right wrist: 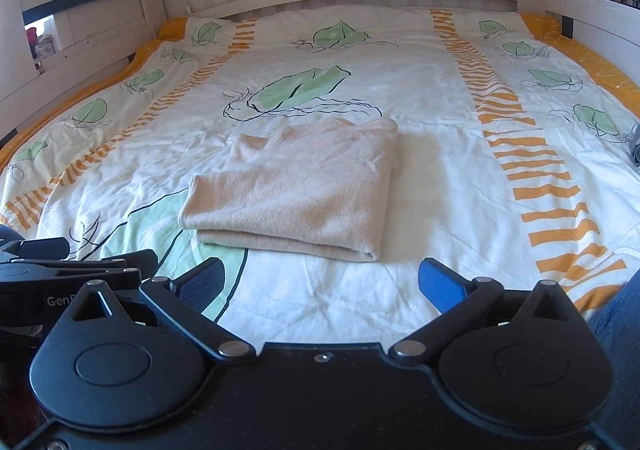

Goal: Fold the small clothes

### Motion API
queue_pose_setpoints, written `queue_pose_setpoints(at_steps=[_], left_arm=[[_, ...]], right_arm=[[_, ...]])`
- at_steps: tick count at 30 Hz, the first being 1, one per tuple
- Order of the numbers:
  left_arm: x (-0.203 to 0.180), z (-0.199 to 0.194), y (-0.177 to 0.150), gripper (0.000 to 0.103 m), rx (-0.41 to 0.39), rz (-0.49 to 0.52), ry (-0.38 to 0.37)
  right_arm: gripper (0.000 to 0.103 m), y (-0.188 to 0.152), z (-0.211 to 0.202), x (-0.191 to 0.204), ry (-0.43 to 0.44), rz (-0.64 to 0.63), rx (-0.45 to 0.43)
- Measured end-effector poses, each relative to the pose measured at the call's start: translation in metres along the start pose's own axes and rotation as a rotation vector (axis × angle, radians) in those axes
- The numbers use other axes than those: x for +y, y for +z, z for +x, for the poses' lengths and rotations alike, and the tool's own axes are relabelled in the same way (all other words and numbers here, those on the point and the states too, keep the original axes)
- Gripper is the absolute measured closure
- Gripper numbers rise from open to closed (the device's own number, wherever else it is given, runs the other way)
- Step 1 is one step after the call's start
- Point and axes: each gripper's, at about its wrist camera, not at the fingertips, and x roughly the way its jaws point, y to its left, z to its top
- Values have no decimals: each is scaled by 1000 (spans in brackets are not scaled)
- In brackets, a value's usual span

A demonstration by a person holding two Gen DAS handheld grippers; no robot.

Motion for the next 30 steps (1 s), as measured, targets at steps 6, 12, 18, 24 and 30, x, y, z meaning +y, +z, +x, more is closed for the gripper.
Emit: queue_pose_setpoints(at_steps=[6,12,18,24,30], left_arm=[[-1,2,-1,1,5,5,1],[-2,6,0,1,9,10,-3],[-2,10,1,1,19,20,-4],[-2,14,4,1,24,22,2],[3,17,7,1,18,16,16]], right_arm=[[1,0,1,1,1,6,4],[1,1,4,-2,7,25,18],[1,6,7,-6,7,41,20],[1,10,12,-10,9,57,26],[1,11,15,-12,9,68,36]])
